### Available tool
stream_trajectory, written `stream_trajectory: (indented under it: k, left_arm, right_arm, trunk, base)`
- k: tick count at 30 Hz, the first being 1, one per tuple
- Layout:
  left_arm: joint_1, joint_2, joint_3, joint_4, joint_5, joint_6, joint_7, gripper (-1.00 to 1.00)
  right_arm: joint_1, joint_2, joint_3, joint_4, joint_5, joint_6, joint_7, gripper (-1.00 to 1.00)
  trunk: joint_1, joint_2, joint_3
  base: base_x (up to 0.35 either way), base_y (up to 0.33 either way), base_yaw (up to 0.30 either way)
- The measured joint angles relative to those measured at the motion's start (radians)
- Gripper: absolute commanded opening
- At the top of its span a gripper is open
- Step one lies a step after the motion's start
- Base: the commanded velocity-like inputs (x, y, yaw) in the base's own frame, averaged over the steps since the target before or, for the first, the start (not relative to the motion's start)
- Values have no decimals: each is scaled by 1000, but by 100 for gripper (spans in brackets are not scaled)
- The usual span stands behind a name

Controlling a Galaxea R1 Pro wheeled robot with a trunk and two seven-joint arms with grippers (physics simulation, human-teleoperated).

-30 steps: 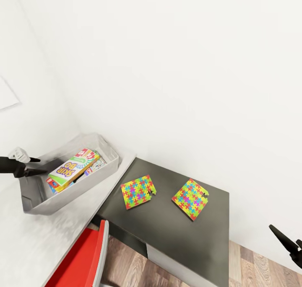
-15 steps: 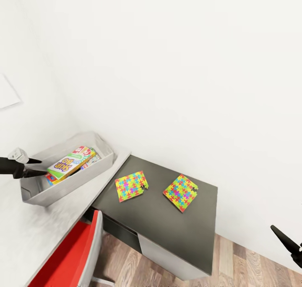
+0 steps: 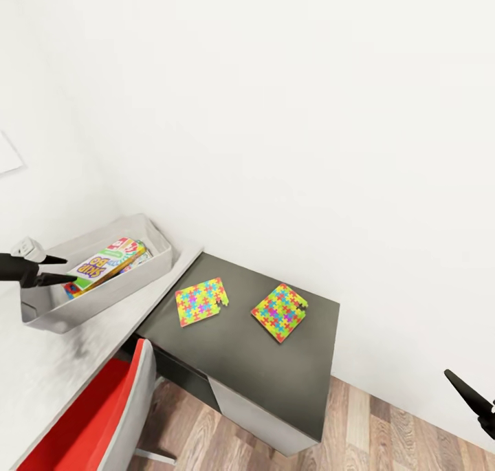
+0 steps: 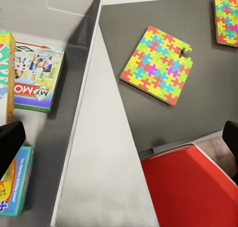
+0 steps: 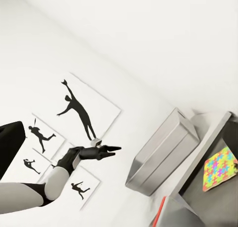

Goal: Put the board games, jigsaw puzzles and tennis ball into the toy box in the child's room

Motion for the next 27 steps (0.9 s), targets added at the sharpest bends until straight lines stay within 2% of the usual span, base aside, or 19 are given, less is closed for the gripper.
stream_trajectory:
  k: [27]
  left_arm:
    - [0,-2,0,-11,0,26,0,100]
  right_arm:
    - [1,-1,-4,2,0,4,0,100]
  trunk:
    - [0,0,0]
  base:
    - [-1,-4,1]
